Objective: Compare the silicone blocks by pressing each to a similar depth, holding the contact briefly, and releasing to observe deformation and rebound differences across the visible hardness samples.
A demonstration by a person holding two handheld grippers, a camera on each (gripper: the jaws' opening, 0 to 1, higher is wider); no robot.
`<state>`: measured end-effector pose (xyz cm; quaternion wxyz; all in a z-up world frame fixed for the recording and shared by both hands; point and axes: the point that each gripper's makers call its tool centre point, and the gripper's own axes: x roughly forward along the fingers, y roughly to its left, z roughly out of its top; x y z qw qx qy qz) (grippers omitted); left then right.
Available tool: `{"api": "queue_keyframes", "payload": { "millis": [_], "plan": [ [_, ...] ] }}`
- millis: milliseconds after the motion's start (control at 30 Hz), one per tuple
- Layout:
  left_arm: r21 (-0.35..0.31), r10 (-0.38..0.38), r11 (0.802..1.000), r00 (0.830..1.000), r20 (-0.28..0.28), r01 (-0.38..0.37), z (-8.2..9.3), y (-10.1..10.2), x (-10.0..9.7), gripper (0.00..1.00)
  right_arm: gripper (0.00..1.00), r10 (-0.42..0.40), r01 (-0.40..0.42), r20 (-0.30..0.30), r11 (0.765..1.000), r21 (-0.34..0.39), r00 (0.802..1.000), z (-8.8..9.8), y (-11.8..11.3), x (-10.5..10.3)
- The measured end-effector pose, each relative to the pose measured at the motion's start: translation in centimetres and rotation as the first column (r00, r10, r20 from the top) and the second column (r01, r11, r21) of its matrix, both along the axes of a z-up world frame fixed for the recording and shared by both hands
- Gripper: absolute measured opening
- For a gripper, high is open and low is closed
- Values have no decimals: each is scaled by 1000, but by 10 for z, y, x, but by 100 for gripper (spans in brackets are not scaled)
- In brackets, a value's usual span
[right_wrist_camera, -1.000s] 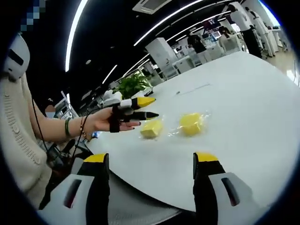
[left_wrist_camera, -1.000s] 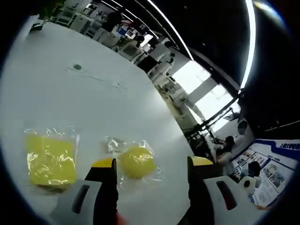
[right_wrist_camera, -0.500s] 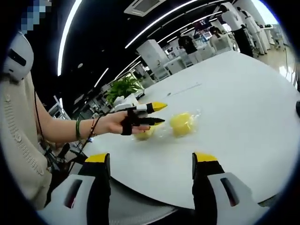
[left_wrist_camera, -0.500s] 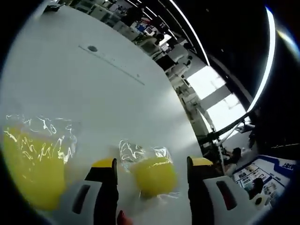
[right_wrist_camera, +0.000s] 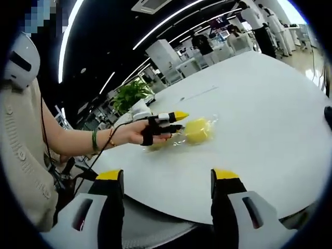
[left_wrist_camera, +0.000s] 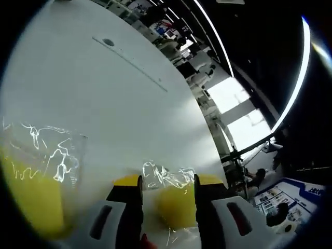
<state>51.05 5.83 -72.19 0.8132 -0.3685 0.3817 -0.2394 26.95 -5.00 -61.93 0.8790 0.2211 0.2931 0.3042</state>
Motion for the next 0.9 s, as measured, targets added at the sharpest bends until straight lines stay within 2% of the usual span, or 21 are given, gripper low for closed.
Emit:
{"api": "queue_keyframes", "payload": {
  "millis": [133, 200, 367, 600, 733, 867, 900],
  "plan": [
    [30, 13, 999, 1000, -8, -13, -9, 5, 2, 18, 62, -4, 4, -9, 1000, -4, 1000, -3, -1, -1],
    [17, 51, 999, 999, -17, -50, -11, 9, 5, 14, 61, -11, 11, -21, 1000, -11, 1000, -6, -2, -3],
    [43, 38, 998, 999, -5, -38, -13, 8, 8, 12, 59, -11, 10, -35, 1000, -12, 999, -10, -3, -7],
    [57, 22, 998, 1000, 18, -23, -8, 6, 10, 2, 58, -14, 14, -29, 1000, -8, 999, -9, -5, -5],
    [33, 33, 999, 999, -1, -33, -5, 5, 11, 0, 58, -13, 13, -23, 1000, -2, 1000, -7, -4, -3],
    [39, 19, 999, 1000, 24, -20, 4, 1, 10, 0, 57, -13, 13, -10, 1000, 6, 1000, -4, -3, -1],
    [24, 15, 1000, 999, 32, -16, 11, -2, 10, 0, 57, -12, 12, -5, 1000, 9, 1000, -3, -3, 0]
  ]
}}
